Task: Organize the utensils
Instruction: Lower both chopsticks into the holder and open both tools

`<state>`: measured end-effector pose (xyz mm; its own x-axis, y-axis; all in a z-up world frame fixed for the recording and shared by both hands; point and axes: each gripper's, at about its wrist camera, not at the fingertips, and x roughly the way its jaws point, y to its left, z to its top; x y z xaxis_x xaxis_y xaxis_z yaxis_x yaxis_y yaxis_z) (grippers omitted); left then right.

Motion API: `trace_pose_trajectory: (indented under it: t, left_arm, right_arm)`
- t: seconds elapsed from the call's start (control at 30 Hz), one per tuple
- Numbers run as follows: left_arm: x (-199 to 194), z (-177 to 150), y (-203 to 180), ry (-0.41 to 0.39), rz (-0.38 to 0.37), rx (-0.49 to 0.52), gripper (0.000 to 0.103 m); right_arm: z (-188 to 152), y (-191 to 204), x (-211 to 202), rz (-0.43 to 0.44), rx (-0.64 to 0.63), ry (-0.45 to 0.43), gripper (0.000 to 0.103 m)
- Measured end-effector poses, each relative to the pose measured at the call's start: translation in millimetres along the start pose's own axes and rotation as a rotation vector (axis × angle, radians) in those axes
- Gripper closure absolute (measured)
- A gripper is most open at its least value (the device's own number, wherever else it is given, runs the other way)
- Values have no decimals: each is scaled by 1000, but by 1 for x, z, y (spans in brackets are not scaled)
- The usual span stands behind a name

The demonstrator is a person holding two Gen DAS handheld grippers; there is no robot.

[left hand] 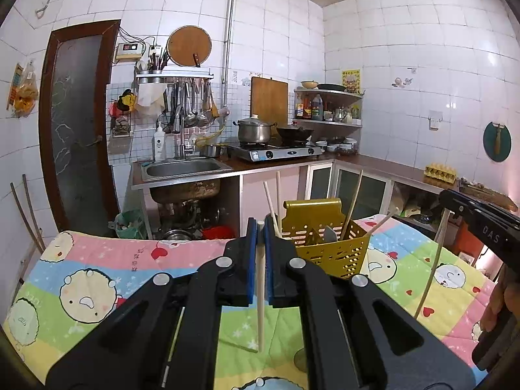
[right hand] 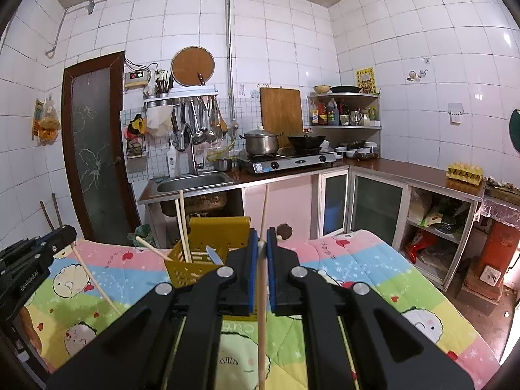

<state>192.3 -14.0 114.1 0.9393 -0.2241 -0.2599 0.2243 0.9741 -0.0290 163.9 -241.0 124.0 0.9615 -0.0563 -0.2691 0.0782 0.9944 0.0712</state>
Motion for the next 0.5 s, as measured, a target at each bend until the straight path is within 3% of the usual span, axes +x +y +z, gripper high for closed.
trace_pose_trajectory:
  t: [0.5]
  left_arm:
    - [18,20,-7,-22,-55,-8,99]
  right_arm:
    - [8,2,31,23,2,-17,97]
